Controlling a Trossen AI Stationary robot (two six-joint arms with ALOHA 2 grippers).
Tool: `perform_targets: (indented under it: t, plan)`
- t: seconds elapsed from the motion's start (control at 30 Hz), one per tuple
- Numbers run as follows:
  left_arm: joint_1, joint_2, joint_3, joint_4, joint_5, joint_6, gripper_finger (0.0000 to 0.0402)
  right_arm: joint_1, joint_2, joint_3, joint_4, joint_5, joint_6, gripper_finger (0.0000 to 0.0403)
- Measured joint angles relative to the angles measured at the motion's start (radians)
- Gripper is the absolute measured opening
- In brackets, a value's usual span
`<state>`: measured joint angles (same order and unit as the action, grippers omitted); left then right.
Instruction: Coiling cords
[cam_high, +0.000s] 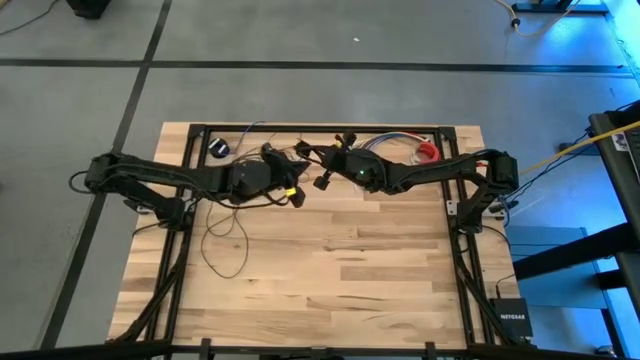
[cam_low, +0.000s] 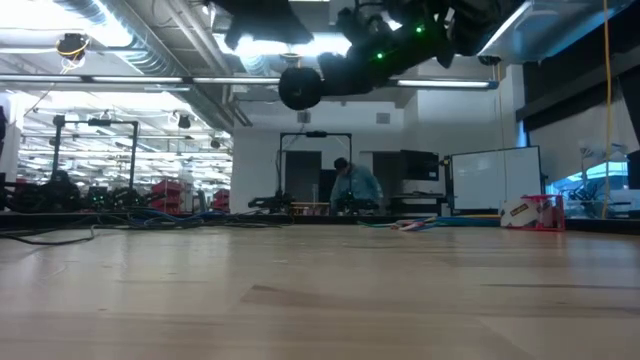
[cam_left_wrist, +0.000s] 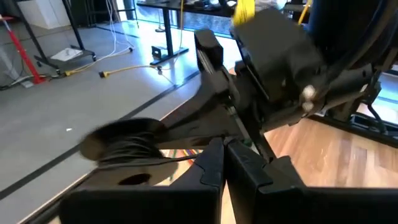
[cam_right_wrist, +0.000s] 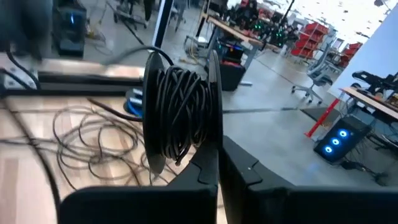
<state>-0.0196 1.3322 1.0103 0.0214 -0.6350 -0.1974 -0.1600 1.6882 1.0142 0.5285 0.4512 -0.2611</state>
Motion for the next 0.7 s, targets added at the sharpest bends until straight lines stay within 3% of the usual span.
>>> perform_targets:
  t: [0.2,0.37,0.7]
  plan:
    - [0.000,0.098,0.000,0.058,0.026,0.017,0.0004,-0.004,0.000,0.000,0.007,-0.041,0.032,0.0001]
    - [0.000,0.145,0.000,-0.016,0.029,0.024,0.0006,-0.013,-0.011,0.000,-0.002,-0.105,0.073,0.0001]
    - [0.000,0.146,-0.001,-0.141,-0.079,0.057,0.0007,-0.017,-0.117,-0.001,-0.093,-0.237,0.123,0.0001]
